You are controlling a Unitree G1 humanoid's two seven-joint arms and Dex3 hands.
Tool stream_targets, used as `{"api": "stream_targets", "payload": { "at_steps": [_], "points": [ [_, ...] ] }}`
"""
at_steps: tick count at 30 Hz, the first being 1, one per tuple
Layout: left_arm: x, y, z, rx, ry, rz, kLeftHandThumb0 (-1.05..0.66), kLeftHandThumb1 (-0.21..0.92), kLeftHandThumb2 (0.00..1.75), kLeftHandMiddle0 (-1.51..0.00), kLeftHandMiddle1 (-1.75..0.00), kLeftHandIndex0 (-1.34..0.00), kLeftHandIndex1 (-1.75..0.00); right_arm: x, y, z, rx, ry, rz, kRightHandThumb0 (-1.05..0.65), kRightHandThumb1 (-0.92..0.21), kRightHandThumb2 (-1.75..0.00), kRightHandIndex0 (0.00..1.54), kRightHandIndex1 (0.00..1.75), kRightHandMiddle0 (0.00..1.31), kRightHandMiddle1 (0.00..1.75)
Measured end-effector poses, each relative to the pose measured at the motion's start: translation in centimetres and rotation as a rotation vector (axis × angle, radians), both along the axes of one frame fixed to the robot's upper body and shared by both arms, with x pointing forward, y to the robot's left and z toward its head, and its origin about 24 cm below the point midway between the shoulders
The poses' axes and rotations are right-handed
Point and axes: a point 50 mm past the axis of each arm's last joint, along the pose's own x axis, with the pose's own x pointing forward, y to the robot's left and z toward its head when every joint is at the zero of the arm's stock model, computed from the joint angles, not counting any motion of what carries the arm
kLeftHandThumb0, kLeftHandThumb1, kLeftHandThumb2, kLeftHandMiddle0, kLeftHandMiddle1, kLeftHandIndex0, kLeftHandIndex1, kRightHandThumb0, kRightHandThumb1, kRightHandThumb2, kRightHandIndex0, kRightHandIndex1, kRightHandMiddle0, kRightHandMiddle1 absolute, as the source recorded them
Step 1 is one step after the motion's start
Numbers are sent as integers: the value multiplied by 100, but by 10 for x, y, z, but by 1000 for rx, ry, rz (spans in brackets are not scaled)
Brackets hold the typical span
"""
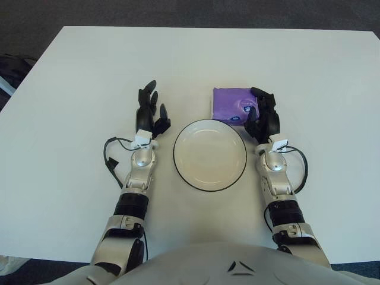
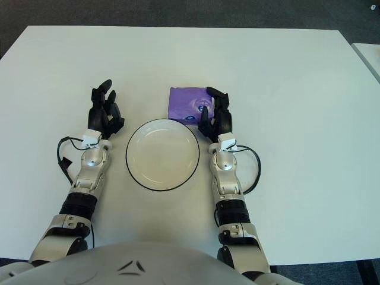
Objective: Put the tissue paper into the plate.
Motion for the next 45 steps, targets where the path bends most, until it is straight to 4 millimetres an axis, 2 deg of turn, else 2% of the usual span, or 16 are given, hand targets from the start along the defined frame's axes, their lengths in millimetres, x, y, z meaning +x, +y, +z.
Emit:
{"api": "stream_targets", "payload": {
  "at_steps": [21,32,36,39,45],
  "points": [
    [-1,0,1,-1,-3,2,-71,92,81,-38,0,0,-75,-1,0,1,-1,-4,-1,-59,-92,-82,50,0,0,90],
    [-1,0,1,-3,-4,1,-71,92,81,-38,0,0,-75,-4,-3,3,-17,-15,-30,-57,-92,-79,47,0,0,81],
    [-1,-1,2,-7,-9,0,-71,92,81,-38,0,0,-75,-14,-16,10,-65,-41,-112,-58,-92,-78,44,0,0,78],
    [-1,0,2,-7,-10,2,-71,92,81,-38,0,0,-75,-23,-32,9,-138,-30,-212,-59,-92,-78,42,0,0,77],
    [-1,1,1,-6,-3,8,-71,92,81,-38,0,0,-75,-26,-56,12,-263,-29,-396,-62,-92,-79,38,0,0,77]
  ]
}}
